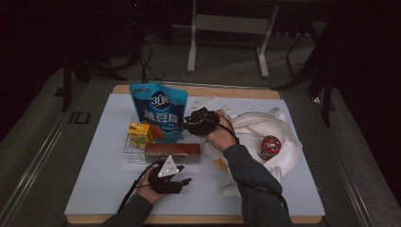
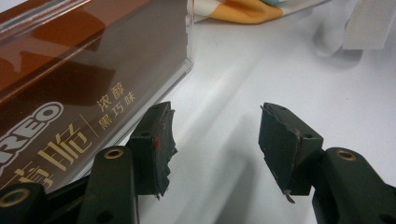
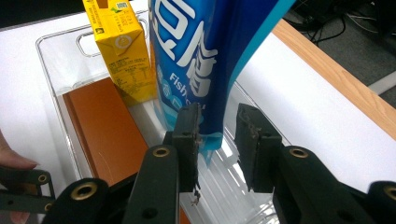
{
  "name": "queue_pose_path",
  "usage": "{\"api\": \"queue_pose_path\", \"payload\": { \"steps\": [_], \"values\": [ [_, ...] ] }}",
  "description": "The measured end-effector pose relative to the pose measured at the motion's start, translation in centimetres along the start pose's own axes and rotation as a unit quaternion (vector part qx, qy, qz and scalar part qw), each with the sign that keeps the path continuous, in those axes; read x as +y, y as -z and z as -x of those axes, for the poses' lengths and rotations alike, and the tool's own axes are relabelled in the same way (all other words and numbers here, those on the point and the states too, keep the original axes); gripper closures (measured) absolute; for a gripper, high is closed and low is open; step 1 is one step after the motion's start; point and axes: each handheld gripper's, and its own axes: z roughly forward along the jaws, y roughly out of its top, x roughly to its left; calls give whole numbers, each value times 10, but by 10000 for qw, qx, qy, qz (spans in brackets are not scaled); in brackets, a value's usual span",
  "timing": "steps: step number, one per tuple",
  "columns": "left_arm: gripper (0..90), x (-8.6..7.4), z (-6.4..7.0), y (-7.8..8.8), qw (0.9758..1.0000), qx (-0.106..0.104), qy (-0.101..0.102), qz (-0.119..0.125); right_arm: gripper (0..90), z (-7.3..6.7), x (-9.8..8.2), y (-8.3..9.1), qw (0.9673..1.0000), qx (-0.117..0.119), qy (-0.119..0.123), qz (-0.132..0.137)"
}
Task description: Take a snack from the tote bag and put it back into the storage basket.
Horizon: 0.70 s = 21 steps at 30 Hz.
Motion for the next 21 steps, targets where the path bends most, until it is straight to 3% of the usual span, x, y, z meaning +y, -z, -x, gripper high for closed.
{"api": "queue_pose_path", "payload": {
  "steps": [21],
  "values": [
    [449,0,0,1,10000,27,31,48,698,10,-7,24,9999,-135,-40,-7]
  ]
}}
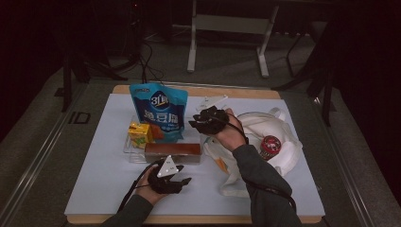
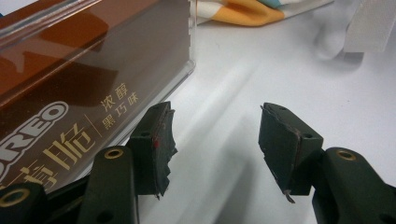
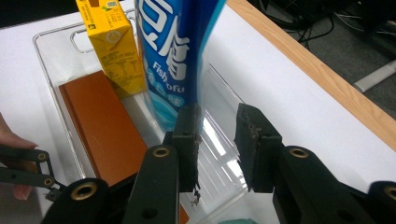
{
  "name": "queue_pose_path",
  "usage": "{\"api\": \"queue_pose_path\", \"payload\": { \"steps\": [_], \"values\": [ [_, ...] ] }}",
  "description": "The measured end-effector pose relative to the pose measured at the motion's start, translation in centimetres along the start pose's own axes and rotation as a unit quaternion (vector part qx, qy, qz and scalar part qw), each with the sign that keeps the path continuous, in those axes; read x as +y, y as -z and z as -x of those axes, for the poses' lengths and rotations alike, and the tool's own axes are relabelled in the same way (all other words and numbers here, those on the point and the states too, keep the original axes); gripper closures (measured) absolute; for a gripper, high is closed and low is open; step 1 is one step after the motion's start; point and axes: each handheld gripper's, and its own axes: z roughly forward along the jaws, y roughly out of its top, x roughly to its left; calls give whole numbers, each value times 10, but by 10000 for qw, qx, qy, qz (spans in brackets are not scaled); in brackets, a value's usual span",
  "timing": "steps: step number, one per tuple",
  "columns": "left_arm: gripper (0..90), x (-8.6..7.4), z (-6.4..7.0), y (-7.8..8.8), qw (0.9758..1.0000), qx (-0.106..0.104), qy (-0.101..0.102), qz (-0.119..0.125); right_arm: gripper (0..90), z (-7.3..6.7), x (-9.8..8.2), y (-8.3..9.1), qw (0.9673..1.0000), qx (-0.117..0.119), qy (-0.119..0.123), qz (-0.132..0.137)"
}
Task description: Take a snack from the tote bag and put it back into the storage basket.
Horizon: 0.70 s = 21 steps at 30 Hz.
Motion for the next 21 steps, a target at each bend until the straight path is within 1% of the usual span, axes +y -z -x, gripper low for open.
{"api": "queue_pose_path", "payload": {
  "steps": [13,15,17,21],
  "values": [
    [449,0,0,0,10000,9,15,13,693,6,-7,14,10000,-81,11,-37],
    [449,0,0,0,10000,9,7,12,693,6,-9,17,10000,-85,-23,-45],
    [449,0,0,0,10000,8,-4,9,693,7,-11,20,9999,-85,20,-54],
    [449,0,0,0,10000,4,-11,4,693,9,-16,26,9999,-107,-46,-63]
  ]
}}
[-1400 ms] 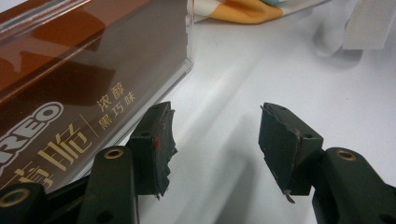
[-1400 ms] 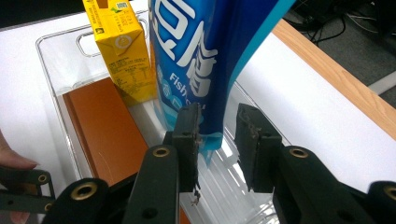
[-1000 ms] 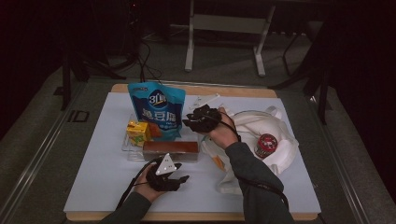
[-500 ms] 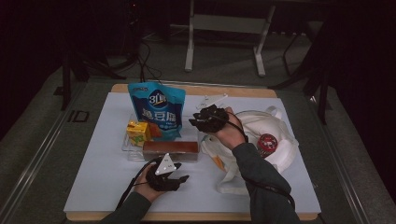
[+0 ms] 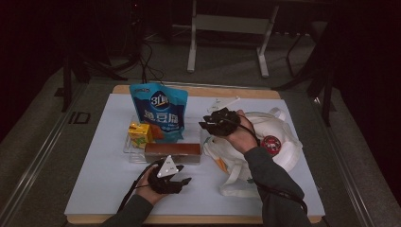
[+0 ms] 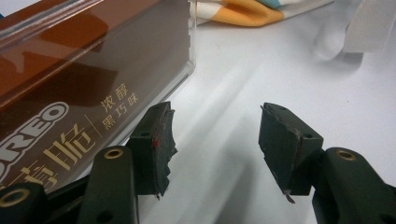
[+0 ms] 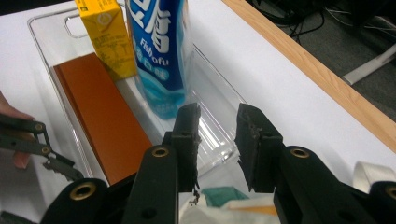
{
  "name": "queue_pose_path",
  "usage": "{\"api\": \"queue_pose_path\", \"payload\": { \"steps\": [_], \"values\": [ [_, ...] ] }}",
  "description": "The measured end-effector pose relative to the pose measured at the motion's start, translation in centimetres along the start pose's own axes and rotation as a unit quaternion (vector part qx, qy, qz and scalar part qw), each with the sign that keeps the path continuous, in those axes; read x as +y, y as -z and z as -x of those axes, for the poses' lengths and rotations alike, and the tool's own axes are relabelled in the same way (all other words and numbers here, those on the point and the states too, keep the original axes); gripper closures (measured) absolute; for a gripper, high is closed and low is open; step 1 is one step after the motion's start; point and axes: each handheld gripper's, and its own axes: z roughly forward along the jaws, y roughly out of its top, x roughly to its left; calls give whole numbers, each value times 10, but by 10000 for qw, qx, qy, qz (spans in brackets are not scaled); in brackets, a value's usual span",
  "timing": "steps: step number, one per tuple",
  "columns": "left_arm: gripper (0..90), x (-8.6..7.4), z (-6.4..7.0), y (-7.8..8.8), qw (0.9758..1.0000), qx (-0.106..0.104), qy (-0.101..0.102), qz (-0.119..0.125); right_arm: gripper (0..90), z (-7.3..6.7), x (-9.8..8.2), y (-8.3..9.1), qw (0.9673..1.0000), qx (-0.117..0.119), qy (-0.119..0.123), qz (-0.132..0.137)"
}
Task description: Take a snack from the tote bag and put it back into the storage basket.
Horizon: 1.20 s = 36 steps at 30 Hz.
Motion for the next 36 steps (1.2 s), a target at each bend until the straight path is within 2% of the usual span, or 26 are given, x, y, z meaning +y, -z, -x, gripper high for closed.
{"api": "queue_pose_path", "payload": {
  "steps": [12,18,22,36],
  "values": [
    [449,0,0,0,10000,0,-20,-16,700,12,-16,21,9999,-94,-83,-57],
    [449,0,0,0,10000,3,-25,-17,830,15,-22,31,9998,-128,39,-133],
    [449,0,0,0,10000,2,-22,-17,889,18,-27,38,9997,-217,19,-140],
    [449,0,1,0,10000,5,-34,-21,898,29,-50,57,9988,-410,-81,-252]
  ]
}}
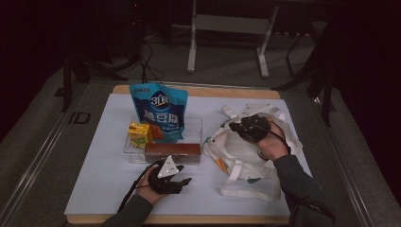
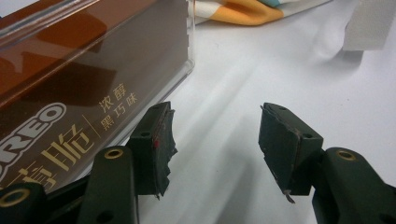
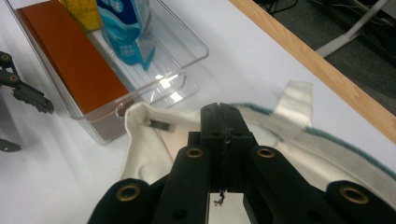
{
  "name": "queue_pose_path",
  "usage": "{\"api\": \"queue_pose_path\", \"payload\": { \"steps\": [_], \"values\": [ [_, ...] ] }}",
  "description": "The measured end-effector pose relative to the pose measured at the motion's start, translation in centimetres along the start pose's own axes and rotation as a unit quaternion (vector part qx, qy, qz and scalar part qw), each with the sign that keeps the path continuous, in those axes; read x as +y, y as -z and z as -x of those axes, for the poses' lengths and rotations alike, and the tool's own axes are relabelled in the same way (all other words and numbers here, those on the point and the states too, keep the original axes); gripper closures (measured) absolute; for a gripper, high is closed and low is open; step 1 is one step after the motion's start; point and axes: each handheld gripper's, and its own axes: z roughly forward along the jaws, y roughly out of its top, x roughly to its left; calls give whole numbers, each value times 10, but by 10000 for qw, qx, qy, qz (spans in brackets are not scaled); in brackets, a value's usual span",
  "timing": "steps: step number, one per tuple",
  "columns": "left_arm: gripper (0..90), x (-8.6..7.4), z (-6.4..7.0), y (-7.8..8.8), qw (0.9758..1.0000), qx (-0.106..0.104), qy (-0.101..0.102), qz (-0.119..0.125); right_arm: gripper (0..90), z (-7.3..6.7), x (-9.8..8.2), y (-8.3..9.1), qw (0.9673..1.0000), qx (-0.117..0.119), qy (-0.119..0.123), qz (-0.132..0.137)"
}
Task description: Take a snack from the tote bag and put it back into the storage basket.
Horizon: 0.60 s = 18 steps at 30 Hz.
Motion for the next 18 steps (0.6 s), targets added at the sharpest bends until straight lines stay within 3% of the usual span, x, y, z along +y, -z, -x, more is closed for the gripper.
{"api": "queue_pose_path", "payload": {
  "steps": [18],
  "values": [
    [449,0,0,0,10000,6,-20,-4,900,15,-34,21,9994,-191,-303,-18]
  ]
}}
